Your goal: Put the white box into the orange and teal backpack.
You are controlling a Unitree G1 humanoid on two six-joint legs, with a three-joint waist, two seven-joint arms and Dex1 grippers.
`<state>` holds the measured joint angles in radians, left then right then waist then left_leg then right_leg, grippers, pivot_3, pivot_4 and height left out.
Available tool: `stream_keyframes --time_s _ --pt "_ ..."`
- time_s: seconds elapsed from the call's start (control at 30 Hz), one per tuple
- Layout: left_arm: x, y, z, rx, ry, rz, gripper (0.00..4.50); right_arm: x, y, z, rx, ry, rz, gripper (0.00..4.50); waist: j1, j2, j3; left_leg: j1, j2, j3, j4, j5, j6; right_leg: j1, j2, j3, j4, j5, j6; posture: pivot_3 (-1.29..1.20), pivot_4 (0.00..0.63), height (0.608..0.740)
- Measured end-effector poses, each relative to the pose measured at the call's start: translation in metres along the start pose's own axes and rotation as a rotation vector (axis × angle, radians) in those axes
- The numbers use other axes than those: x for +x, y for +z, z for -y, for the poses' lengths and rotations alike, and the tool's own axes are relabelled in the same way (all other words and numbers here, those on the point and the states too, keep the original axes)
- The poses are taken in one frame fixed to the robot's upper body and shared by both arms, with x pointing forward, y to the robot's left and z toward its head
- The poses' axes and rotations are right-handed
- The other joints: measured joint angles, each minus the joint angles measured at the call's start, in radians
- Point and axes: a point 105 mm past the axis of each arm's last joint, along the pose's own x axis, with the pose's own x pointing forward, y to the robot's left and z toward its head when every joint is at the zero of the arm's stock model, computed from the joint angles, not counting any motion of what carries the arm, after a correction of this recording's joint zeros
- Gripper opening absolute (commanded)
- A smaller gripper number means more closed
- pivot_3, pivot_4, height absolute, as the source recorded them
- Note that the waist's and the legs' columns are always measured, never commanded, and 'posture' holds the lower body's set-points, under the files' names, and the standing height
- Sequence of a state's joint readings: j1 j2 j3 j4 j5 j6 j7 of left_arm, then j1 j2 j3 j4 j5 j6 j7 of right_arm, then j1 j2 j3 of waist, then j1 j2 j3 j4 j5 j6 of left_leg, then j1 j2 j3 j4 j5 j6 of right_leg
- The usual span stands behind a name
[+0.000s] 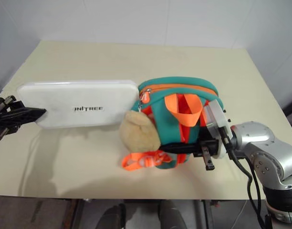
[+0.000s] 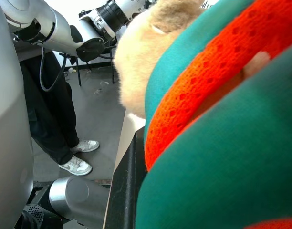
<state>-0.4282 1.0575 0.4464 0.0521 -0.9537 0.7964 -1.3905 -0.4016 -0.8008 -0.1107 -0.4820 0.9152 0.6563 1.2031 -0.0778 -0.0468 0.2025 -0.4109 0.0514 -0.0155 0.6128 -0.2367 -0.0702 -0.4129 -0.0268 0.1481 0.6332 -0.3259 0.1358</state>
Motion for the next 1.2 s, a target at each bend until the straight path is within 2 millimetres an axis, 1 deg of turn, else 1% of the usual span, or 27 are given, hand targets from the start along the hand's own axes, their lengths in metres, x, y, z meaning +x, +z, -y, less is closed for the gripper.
stream_keyframes --time_s 0.2,0.3,0.4,0.47,0.6,0.67,0.87,1.0,1.2 --pt "0.014 -0.004 -0.007 0.100 -0.017 -0.116 1.28 -0.001 -0.002 0.001 -0.004 -0.012 -0.012 0.00 0.001 0.000 0.000 0.000 0.000 0.000 0.001 0.000 0.000 0.000 0.000 0.000 0.002 0.000 0.000 0.00 0.150 0.740" --pt "0.025 -0.003 -0.013 0.166 -0.018 -0.170 1.28 -0.001 -0.003 0.003 -0.006 -0.022 -0.018 0.00 0.002 0.000 0.000 0.000 0.000 0.000 0.002 0.000 0.000 0.000 0.001 0.000 0.003 0.000 0.000 0.00 0.150 0.740" --pt "0.042 -0.002 -0.018 0.219 -0.021 -0.205 1.28 -0.001 -0.004 0.004 -0.003 -0.027 -0.019 0.00 0.003 0.000 0.000 0.000 0.000 0.000 0.003 0.000 0.000 0.001 0.001 0.000 0.004 0.000 0.001 0.00 0.150 0.740" --pt "0.057 -0.004 -0.018 0.230 -0.037 -0.209 1.28 0.000 -0.006 0.005 -0.002 -0.031 -0.021 0.00 0.005 0.000 0.000 0.000 0.000 0.000 0.005 0.000 0.000 0.001 0.001 0.000 0.005 0.000 0.001 0.00 0.150 0.740" --pt "0.089 -0.011 -0.020 0.176 -0.036 -0.191 1.28 0.002 -0.007 0.007 -0.008 -0.037 -0.017 0.00 0.006 0.000 0.000 0.000 0.000 -0.001 0.008 0.000 0.000 0.001 0.001 0.001 0.009 0.000 0.002 0.00 0.150 0.740" --pt "0.108 -0.017 -0.021 0.109 -0.020 -0.182 1.28 0.002 -0.006 0.009 -0.013 -0.043 -0.014 0.00 0.007 0.000 0.000 0.000 0.000 -0.002 0.010 0.000 0.001 0.001 0.001 0.001 0.011 0.000 0.003 0.00 0.150 0.740" --pt "0.147 -0.034 -0.019 0.001 -0.030 -0.186 1.28 0.002 -0.008 0.011 -0.013 -0.059 -0.017 0.00 0.008 0.000 0.000 0.001 -0.001 -0.002 0.016 0.000 0.001 0.003 0.002 0.001 0.014 0.000 0.004 0.00 0.150 0.740" --pt "0.166 -0.047 -0.021 -0.008 -0.032 -0.216 1.28 0.003 -0.009 0.012 -0.008 -0.060 -0.020 0.00 0.012 0.000 0.000 0.002 -0.001 -0.002 0.016 0.000 0.001 0.004 0.002 0.002 0.014 0.001 0.005 0.00 0.150 0.740" --pt "0.184 -0.051 -0.021 -0.006 -0.047 -0.229 1.28 0.004 -0.011 0.015 -0.004 -0.069 -0.020 0.00 0.024 0.000 0.000 0.002 -0.002 -0.002 0.016 0.000 0.001 0.004 0.002 0.002 0.013 0.001 0.005 0.00 0.150 0.740"
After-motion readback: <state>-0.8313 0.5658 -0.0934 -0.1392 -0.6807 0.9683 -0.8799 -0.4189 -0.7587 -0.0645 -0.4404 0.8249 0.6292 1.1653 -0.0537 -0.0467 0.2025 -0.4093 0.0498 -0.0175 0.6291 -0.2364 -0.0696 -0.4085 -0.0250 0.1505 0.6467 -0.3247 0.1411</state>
